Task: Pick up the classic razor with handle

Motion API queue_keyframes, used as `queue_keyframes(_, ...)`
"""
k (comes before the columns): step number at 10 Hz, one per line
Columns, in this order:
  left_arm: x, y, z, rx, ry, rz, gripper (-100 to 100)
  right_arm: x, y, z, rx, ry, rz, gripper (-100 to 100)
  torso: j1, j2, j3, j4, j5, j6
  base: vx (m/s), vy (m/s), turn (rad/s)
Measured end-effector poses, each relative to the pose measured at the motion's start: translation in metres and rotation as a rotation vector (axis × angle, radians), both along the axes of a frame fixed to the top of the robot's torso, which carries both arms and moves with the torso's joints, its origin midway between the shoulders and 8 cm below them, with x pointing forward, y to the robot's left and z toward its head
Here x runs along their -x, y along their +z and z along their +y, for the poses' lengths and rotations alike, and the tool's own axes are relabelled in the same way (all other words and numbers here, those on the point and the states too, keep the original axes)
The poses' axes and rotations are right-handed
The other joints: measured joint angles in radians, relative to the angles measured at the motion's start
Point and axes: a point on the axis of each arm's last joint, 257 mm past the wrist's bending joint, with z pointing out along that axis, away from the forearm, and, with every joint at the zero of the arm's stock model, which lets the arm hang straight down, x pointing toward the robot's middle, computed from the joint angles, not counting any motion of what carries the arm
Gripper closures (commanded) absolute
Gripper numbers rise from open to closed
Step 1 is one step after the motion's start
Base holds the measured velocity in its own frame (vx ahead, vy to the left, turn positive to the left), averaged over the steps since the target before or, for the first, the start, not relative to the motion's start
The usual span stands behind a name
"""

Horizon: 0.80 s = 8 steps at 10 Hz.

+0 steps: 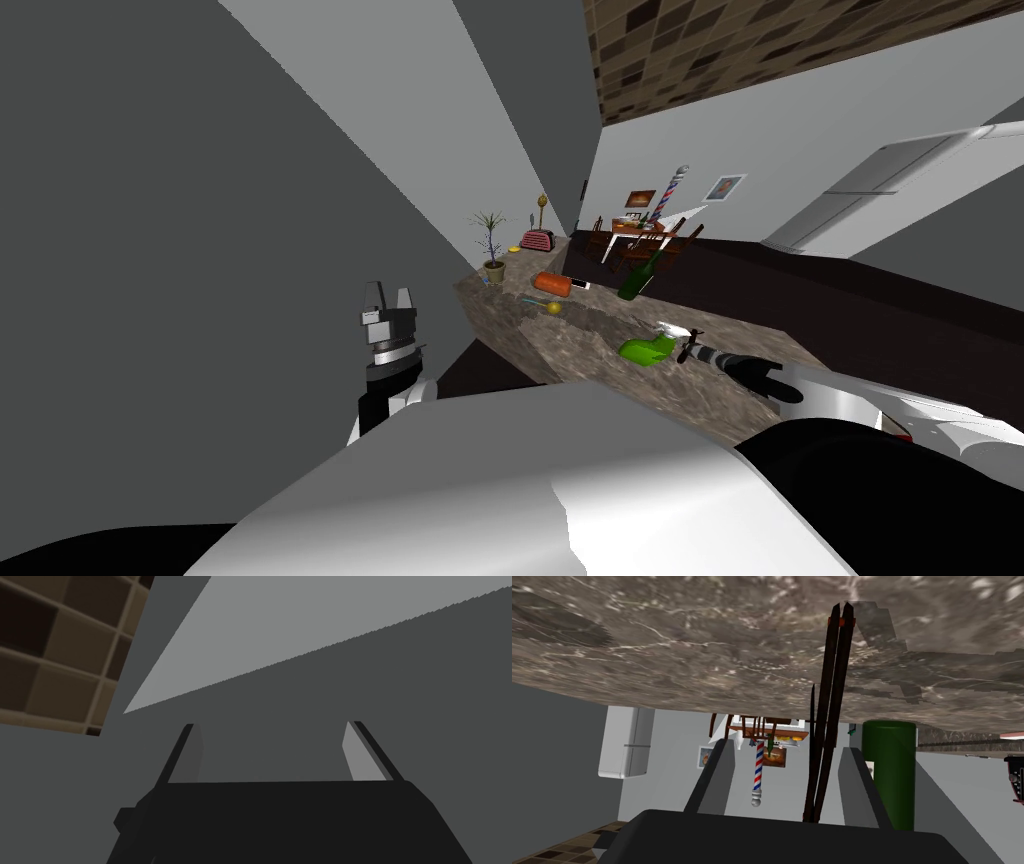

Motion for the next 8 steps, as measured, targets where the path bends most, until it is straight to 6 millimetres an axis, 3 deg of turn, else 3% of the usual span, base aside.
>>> queue_keyframes(3,0.0,0.0,0.0,0.0,0.0,0.0,0,0.0,0.0,0.0,0.001,0.0,0.0,100,-0.001,0.0,0.0,0.0,-0.001,0.0,0.0,-0.001,-0.006)
queue_keyframes(4,0.0,0.0,0.0,0.0,0.0,0.0,0,0.0,0.0,0.0,0.001,0.0,0.001,0,-0.001,0.0,0.0,0.0,-0.001,0.0,0.0,0.0,0.0)
queue_keyframes(5,0.0,0.0,0.0,0.0,0.0,0.0,0,0.0,0.0,0.0,0.001,0.0,0.001,100,-0.001,0.0,0.0,0.0,-0.001,0.0,0.019,0.021,-0.067)
queue_keyframes(7,0.0,0.0,0.0,0.0,0.0,0.0,0,-0.01,0.01,0.005,0.0,0.017,0.0,100,0.002,-0.001,-0.001,0.0,0.001,0.0,0.014,0.017,-0.05)
queue_keyframes(8,0.0,0.0,0.0,0.0,0.0,0.0,0,-0.011,0.011,0.006,0.0,0.017,-0.002,0,0.001,-0.001,0.0,0.0,0.0,0.0,0.0,0.0,0.0)
